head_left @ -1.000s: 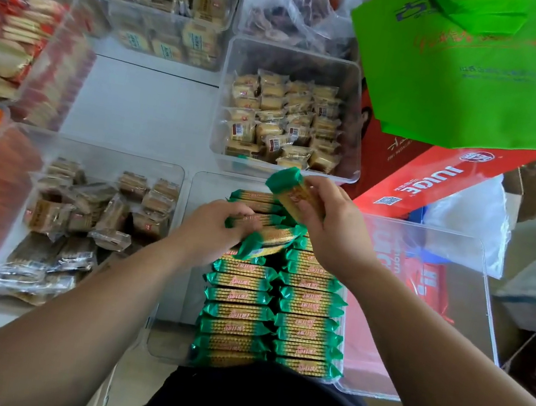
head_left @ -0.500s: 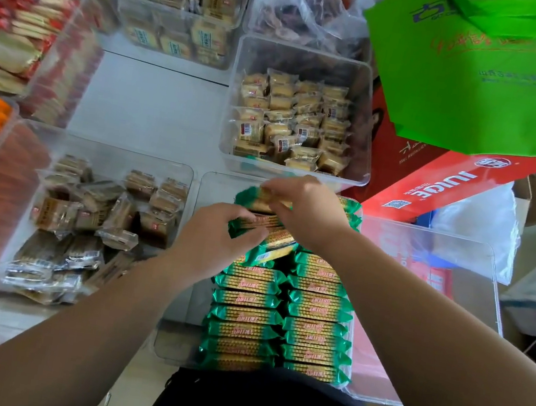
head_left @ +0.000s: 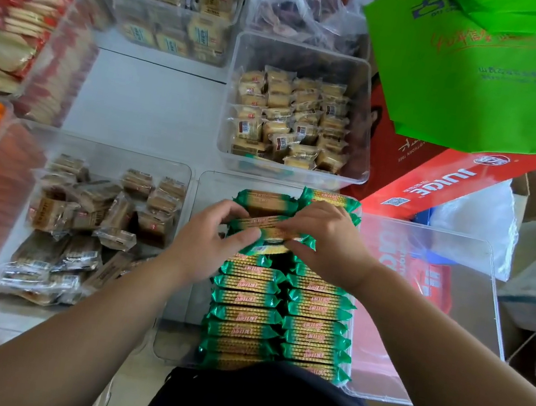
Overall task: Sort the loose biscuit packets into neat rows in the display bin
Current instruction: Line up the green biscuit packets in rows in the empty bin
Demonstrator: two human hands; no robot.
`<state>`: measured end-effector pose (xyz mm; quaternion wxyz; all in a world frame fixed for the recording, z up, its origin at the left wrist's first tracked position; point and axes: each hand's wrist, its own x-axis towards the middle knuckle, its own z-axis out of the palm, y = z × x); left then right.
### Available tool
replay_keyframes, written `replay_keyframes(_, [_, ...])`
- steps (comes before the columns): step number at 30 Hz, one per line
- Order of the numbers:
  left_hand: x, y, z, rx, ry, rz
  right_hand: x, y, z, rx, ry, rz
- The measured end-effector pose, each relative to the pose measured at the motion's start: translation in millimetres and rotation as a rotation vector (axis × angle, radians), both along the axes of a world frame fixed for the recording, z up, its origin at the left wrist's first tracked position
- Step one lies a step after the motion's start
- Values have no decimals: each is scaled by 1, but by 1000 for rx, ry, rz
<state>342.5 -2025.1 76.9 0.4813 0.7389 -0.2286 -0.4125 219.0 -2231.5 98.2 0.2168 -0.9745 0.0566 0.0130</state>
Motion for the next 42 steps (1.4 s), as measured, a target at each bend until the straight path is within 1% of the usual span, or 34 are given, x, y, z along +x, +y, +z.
replay_keyframes(4, [0, -3, -2, 17, 28, 160, 5, 14, 5, -112, -32, -3])
replay_keyframes(6, [0, -1, -5, 38, 120, 210, 11, 24, 4, -168, -20, 38])
replay_keyframes(9, [-2, -2, -4, 23, 271, 298, 19, 34, 2, -191, 36, 73])
replay_keyframes(12, [-5, -6, -4, -16, 318, 329, 22, 37, 1, -249, 122, 89])
replay_keyframes(14, [-9, -9, -2, -57, 331, 323, 22, 37, -2, -284, 112, 84])
replay_keyframes(17, [-17, -12, -7, -51, 258, 288, 19, 35, -6, -273, 20, 52])
replay_keyframes(19, [-19, -9, -30, -6, 227, 234, 23, 29, -5, -262, -46, -32])
replay_keyframes(20, [-19, -8, -35, 17, 204, 191, 27, 26, -4, -259, -18, -76])
replay_keyframes(21, [-19, -9, -35, 49, 149, 146, 31, 22, -3, -255, 55, -108])
replay_keyframes(23, [-22, -9, -23, 154, -39, 65, 38, 16, -4, -249, 223, -124])
replay_keyframes(25, [-25, -4, -20, 254, -231, 23, 41, 13, -7, -256, 274, -125])
replay_keyframes(26, [-26, 0, -21, 277, -274, 12, 42, 13, -7, -261, 273, -136])
replay_keyframes(30, [-33, 7, -25, 299, -267, 0, 43, 13, -5, -232, 225, -156])
replay_keyframes(34, [-30, -1, -30, 219, -272, 21, 36, 15, -6, -106, 192, -158])
replay_keyframes(39, [-21, -14, -27, 142, -95, 18, 22, 8, -9, -49, 129, -172])
replay_keyframes(40, [-22, -17, -26, 137, -105, 7, 21, 7, -9, -57, 132, -163])
replay_keyframes(42, [-26, -23, -27, 150, -185, -34, 20, 8, -10, -74, 146, -145])
